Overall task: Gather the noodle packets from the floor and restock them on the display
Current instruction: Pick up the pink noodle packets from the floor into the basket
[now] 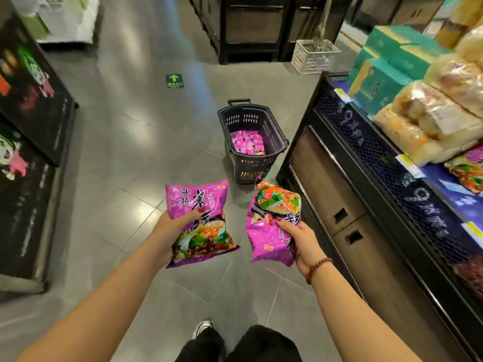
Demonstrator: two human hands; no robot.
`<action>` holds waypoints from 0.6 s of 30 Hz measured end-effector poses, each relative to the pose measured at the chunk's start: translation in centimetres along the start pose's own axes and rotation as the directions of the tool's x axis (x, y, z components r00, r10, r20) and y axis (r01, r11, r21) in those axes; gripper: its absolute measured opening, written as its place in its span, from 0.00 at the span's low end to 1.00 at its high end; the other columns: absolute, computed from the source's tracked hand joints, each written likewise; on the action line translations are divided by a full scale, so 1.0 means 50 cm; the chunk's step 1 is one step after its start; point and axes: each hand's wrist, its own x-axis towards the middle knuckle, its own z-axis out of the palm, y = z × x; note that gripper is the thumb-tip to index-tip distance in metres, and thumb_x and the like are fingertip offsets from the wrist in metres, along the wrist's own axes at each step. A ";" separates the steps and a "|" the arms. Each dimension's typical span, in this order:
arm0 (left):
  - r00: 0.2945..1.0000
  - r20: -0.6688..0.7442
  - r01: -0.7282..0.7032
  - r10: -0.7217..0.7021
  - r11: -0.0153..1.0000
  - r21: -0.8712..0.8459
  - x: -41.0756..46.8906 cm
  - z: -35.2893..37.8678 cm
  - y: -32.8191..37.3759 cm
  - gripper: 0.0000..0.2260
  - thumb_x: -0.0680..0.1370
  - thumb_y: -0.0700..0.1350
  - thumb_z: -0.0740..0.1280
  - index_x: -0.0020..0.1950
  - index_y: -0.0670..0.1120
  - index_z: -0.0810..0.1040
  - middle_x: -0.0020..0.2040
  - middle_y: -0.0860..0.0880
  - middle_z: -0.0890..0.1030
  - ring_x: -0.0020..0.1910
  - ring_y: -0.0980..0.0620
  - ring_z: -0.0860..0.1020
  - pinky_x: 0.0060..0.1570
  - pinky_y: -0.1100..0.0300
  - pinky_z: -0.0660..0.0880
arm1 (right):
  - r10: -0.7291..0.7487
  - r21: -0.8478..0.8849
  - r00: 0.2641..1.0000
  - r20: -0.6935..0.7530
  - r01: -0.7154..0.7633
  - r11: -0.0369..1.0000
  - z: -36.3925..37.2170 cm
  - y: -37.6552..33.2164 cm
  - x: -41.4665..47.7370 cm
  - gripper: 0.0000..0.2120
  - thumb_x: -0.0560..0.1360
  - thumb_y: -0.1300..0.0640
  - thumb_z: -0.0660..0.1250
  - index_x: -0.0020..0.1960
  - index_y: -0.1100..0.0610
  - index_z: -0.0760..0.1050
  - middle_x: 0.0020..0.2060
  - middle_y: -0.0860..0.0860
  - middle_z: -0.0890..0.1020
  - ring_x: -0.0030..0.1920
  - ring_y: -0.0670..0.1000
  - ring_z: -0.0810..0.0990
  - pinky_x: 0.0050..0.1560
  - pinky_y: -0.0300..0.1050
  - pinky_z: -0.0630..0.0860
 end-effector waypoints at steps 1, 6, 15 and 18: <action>1.000 0.004 0.002 -0.002 1.000 -0.002 0.032 0.003 0.017 0.13 0.75 0.43 0.72 0.58 0.46 0.75 0.45 0.44 0.86 0.41 0.43 0.85 0.37 0.54 0.81 | 0.005 0.003 1.000 -0.006 -0.005 1.000 0.008 -0.012 0.025 0.25 0.70 0.58 0.74 0.64 0.60 0.70 0.53 0.60 0.82 0.41 0.55 0.84 0.39 0.48 0.81; 0.999 -0.005 0.039 -0.039 0.999 -0.016 0.196 0.044 0.075 0.14 0.75 0.43 0.72 0.59 0.45 0.75 0.47 0.43 0.85 0.43 0.42 0.85 0.38 0.54 0.80 | 0.022 -0.027 1.000 -0.018 -0.023 0.999 0.025 -0.089 0.170 0.22 0.71 0.59 0.73 0.62 0.59 0.72 0.49 0.58 0.83 0.42 0.55 0.85 0.40 0.48 0.81; 0.994 -0.085 0.070 -0.072 0.997 -0.026 0.507 0.199 0.190 0.16 0.74 0.42 0.72 0.60 0.44 0.75 0.46 0.41 0.85 0.43 0.40 0.84 0.45 0.48 0.81 | 0.025 -0.046 1.000 0.001 -0.025 0.999 -0.004 -0.314 0.501 0.17 0.72 0.61 0.72 0.59 0.58 0.75 0.45 0.56 0.85 0.40 0.54 0.85 0.37 0.47 0.80; 0.992 -0.106 0.071 -0.072 0.997 -0.019 0.591 0.247 0.237 0.19 0.72 0.42 0.74 0.60 0.44 0.75 0.47 0.41 0.85 0.44 0.40 0.84 0.48 0.46 0.80 | 0.020 -0.062 1.000 0.010 -0.019 0.998 -0.012 -0.392 0.594 0.15 0.72 0.62 0.71 0.58 0.59 0.76 0.43 0.56 0.85 0.39 0.54 0.85 0.38 0.47 0.80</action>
